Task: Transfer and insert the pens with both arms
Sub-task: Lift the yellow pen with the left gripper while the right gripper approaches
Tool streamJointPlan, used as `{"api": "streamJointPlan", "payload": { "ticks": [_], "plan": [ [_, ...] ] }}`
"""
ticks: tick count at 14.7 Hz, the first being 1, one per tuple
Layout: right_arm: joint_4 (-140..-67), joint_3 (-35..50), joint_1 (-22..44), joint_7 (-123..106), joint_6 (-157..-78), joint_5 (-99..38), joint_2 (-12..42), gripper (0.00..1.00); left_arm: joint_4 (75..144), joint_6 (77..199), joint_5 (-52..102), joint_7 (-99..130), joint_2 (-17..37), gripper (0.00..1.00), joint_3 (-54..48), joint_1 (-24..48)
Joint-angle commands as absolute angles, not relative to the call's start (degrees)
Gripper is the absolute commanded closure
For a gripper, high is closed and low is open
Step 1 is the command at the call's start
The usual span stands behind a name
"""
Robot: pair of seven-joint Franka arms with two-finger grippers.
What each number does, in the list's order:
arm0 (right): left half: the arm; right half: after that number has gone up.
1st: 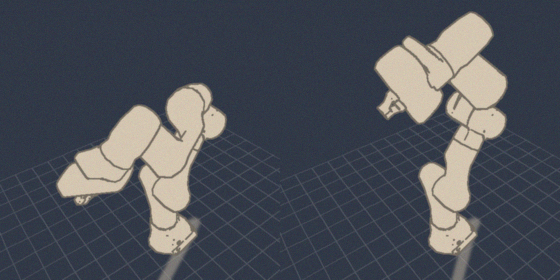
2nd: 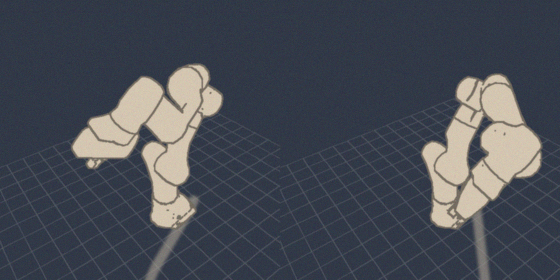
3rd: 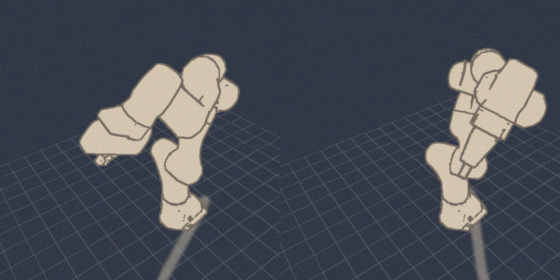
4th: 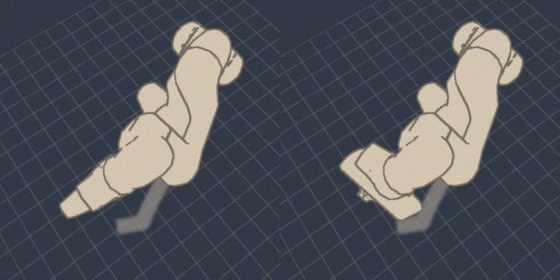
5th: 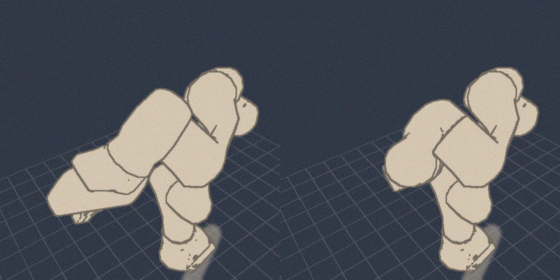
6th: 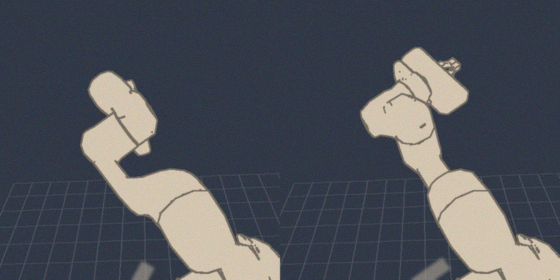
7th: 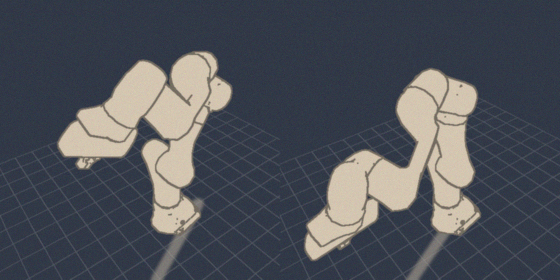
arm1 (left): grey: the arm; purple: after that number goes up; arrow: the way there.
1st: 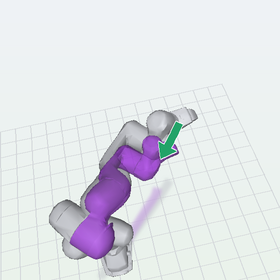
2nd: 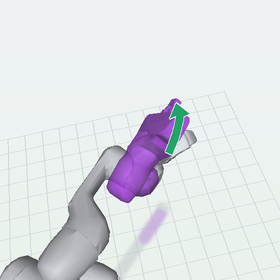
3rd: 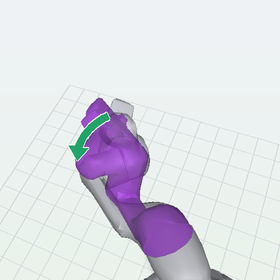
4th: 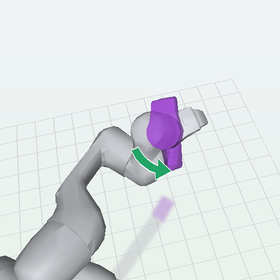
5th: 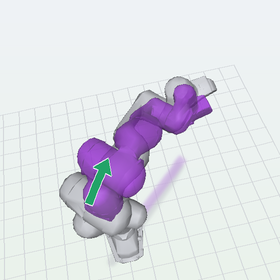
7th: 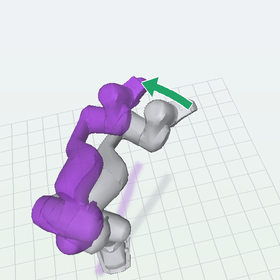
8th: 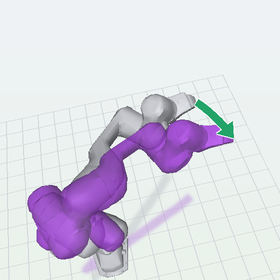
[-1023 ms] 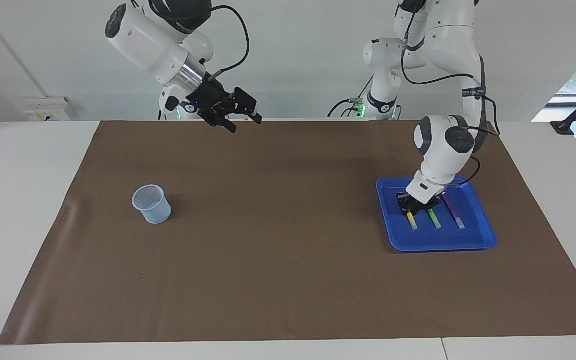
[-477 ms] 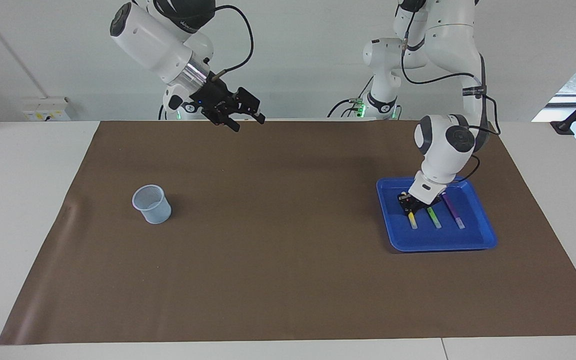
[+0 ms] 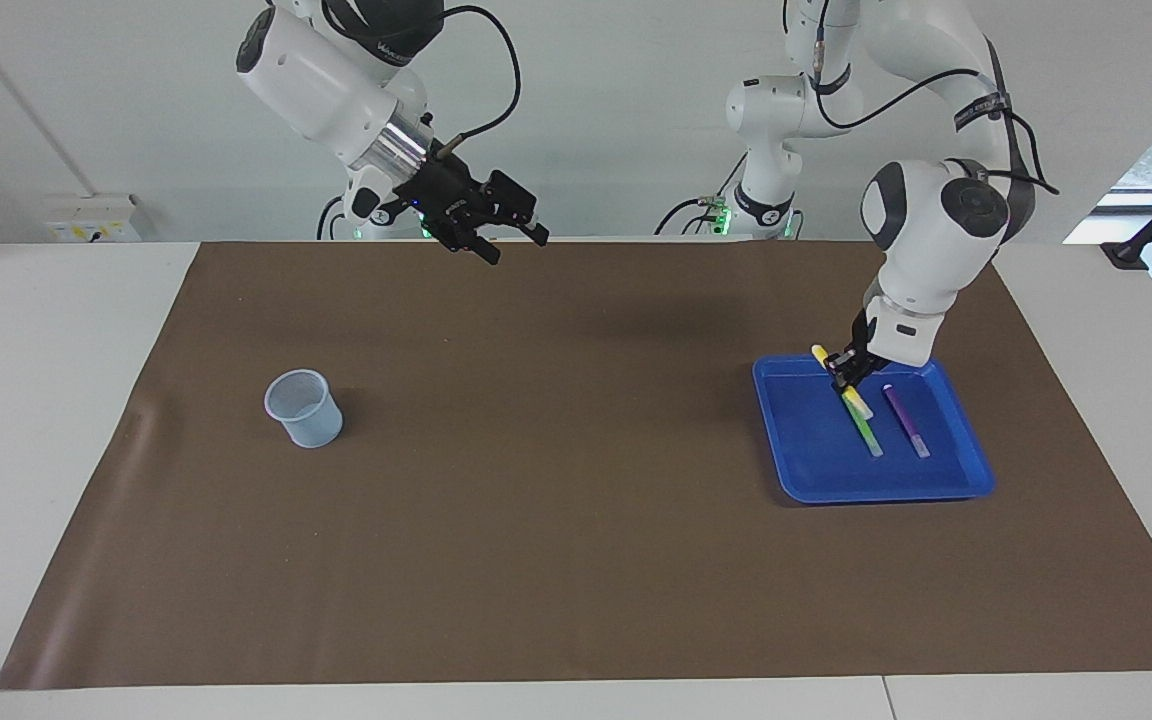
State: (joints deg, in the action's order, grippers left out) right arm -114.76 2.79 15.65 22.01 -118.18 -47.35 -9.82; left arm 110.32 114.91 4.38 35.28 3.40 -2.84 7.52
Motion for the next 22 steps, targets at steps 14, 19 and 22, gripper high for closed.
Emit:
{"api": "streamJointPlan", "payload": {
  "ticks": [14,19,22],
  "plan": [
    [-123.3,3.3,22.2,6.9,-136.3,-76.6,-9.5,0.0,98.3,114.6,21.1,85.9,4.6,1.0,-2.8,25.6],
    [-122.9,3.3,22.1,2.5,-136.1,-79.8,-6.1,0.0,98.3,116.4,21.7,90.3,4.5,1.0,-2.8,28.5],
    [-122.9,3.3,21.6,2.2,-135.6,-79.8,-6.1,0.05,98.3,116.5,21.7,90.9,4.3,1.0,-2.8,29.7]
  ]
}}
